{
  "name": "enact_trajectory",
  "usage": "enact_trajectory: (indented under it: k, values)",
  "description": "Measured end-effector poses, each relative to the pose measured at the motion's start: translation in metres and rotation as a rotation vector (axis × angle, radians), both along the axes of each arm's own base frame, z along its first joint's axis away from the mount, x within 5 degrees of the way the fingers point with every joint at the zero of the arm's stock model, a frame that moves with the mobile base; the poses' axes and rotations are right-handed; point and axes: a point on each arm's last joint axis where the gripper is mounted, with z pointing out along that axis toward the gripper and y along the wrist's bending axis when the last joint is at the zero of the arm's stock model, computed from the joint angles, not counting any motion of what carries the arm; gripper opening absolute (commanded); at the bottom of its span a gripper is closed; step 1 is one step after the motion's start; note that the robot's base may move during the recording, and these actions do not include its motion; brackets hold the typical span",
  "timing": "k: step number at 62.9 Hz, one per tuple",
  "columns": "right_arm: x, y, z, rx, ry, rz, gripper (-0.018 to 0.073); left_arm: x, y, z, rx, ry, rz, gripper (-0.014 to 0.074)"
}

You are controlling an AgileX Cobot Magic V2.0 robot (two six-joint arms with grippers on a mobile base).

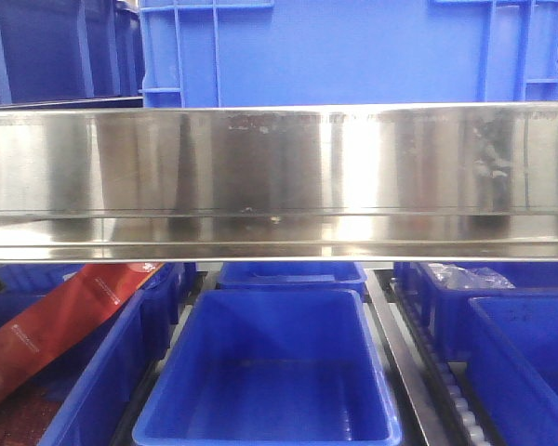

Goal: Place valve from conveyor to right shelf box

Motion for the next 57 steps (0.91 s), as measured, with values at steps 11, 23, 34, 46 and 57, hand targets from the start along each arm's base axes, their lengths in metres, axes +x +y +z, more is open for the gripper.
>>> enact_trajectory:
  k: [11, 23, 34, 46, 57]
  values:
    - [-0.004, 0.002, 0.017, 0.009, -0.02, 0.018, -0.0162, -0.004, -0.002, 0.009, 0.048, 0.041, -0.039, -0.0111]
    - [-0.003, 0.01, 0.054, 0.001, -0.108, 0.08, -0.0161, -0.003, -0.012, 0.053, 0.066, -0.036, -0.143, -0.0111]
    - [0.015, 0.024, 0.08, 0.008, -0.141, 0.163, -0.0157, 0.02, -0.023, 0.085, 0.055, -0.062, -0.226, -0.0111]
    - [0.055, 0.052, 0.097, 0.013, -0.123, 0.267, -0.0157, 0.065, -0.052, 0.107, 0.05, -0.048, -0.356, -0.0111]
    - [0.094, 0.085, 0.107, 0.021, -0.122, 0.356, -0.0157, 0.106, -0.101, 0.112, 0.053, -0.013, -0.516, -0.0111]
